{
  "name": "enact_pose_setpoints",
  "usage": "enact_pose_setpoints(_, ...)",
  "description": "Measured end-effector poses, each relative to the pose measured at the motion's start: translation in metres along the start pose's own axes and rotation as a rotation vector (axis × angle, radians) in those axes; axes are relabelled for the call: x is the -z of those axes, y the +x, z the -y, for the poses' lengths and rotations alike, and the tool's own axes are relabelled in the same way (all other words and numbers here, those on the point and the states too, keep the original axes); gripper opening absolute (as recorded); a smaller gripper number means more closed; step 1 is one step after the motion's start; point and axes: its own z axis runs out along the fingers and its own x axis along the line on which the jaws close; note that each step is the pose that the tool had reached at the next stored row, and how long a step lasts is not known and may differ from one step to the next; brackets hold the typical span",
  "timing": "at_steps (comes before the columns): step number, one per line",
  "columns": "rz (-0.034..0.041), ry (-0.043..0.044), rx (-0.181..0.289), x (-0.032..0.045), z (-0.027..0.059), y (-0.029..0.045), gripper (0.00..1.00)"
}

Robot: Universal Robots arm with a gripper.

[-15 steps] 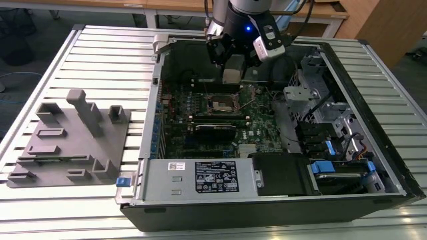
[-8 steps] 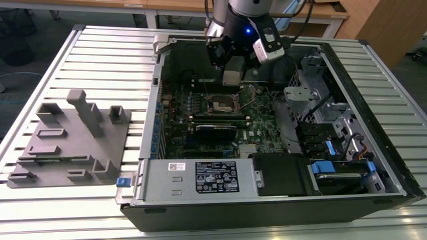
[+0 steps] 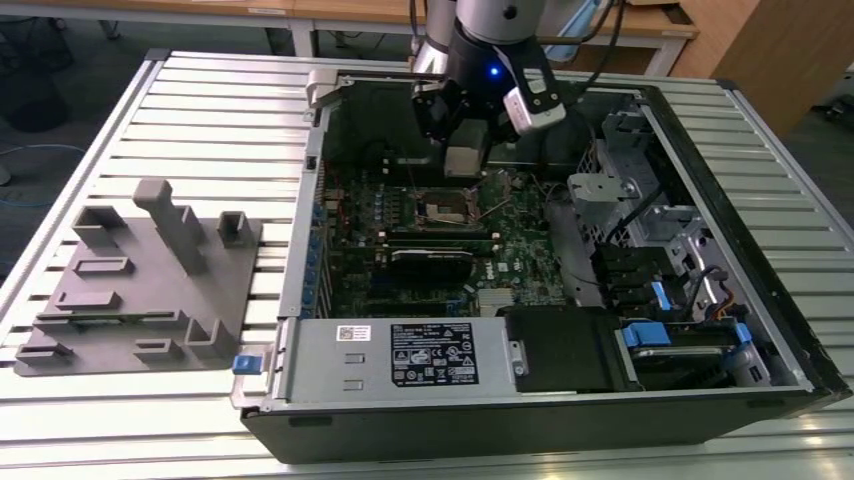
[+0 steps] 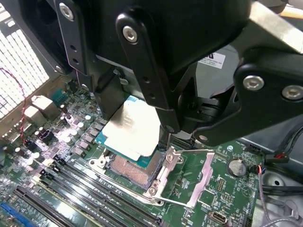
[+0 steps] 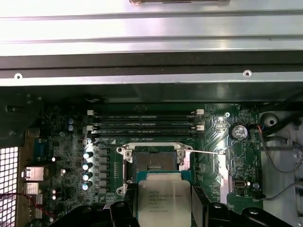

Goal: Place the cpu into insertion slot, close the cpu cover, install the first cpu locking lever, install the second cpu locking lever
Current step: 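Place the cpu into insertion slot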

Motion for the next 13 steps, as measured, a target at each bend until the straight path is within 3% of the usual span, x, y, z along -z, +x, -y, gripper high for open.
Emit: enact_pose_setpoints(13, 0.0, 0.0001, 0.0, -0.003, 0.0003, -0.0001, 0.54)
